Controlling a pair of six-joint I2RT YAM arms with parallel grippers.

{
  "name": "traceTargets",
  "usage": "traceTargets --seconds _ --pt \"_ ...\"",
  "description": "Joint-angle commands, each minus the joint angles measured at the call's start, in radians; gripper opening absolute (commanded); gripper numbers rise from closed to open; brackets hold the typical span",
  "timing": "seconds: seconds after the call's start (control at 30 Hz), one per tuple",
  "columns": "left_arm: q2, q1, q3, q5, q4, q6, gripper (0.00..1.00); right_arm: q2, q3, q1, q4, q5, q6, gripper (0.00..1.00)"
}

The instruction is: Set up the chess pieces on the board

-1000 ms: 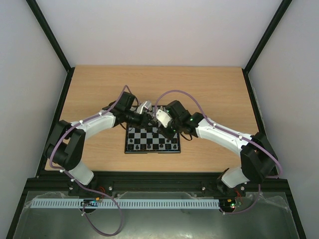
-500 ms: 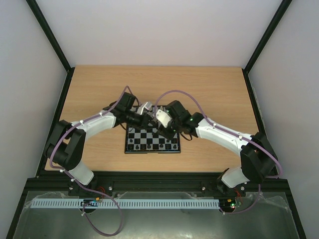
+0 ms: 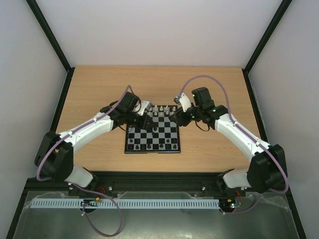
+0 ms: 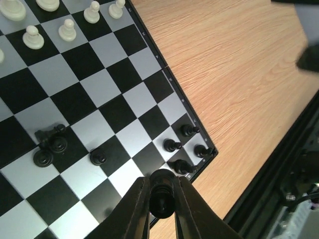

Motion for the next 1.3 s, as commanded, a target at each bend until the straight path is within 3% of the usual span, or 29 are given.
traceTargets --seconds 0.0,0.37,1.27 --pt "-0.061 -0.078 0.042 -0.231 -0.109 0.067 0.12 0.005 -0.034 -0.066 0.021 -0.068 0.096 0.53" --pt "-0.031 -0.316 0.057 -0.505 -0.124 0.166 0.11 -0.006 -0.111 -0.089 0.058 0.012 0.069 0.53" --pt "0.153 -0.386 0.019 -0.499 -0.115 0.196 0.1 0.015 -0.12 -0.089 0.046 -0.005 0.04 0.53"
